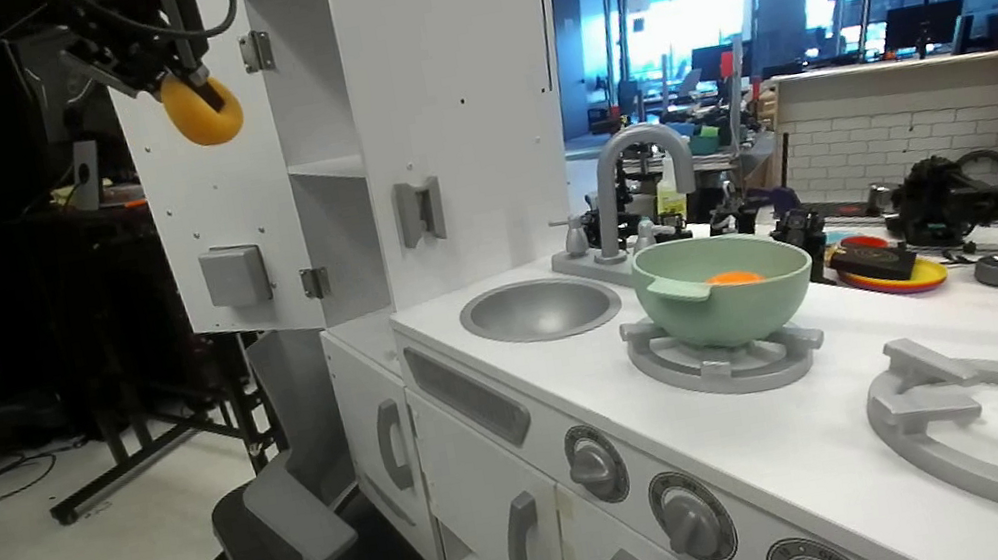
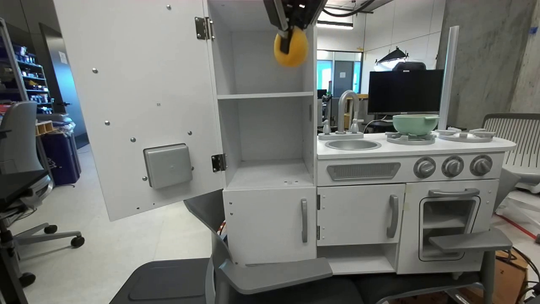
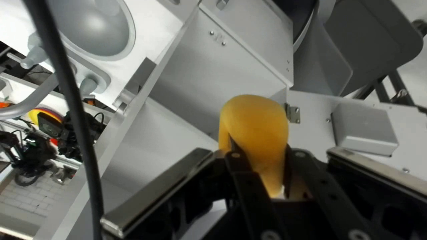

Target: Open the upper cupboard then move the objects from the sink and the green plate then put them on the second shelf of the cupboard

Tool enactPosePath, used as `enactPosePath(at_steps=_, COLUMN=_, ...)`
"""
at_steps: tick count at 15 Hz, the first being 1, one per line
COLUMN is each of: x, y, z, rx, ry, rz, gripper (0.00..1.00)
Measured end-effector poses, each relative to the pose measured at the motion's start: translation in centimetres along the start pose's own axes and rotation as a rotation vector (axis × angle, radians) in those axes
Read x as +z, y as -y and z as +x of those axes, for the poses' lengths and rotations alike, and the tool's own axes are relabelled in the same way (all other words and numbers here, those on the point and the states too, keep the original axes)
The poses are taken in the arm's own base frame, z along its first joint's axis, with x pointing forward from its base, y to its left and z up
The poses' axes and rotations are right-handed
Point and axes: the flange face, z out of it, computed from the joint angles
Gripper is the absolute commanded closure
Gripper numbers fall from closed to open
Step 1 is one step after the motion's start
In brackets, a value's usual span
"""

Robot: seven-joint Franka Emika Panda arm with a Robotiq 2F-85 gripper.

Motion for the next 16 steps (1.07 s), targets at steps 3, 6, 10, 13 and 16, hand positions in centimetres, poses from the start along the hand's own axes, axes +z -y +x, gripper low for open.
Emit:
enactPosePath(at_steps=3, x=2.0, y=-1.4, z=3.3, rx=0.105, ry=-0.066, rz=-0.030, gripper=0.94)
enactPosePath(at_steps=6, x=3.8, y=-3.4, z=6.4, rx=0.175, ry=-0.106, rz=-0.067, gripper=0.94)
enactPosePath(at_steps=10, x=6.8, y=-4.5, z=8.6, rx=0.191, ry=-0.128, rz=-0.120, gripper=0.94)
enactPosePath(at_steps=13, x=9.1, y=-3.9, z=8.6, rx=0.171, ry=-0.138, rz=-0.164, gripper=0.94)
enactPosePath(at_steps=16, x=10.9, y=-3.2, z=8.3, rx=0.157, ry=-0.143, rz=-0.198, gripper=0.50)
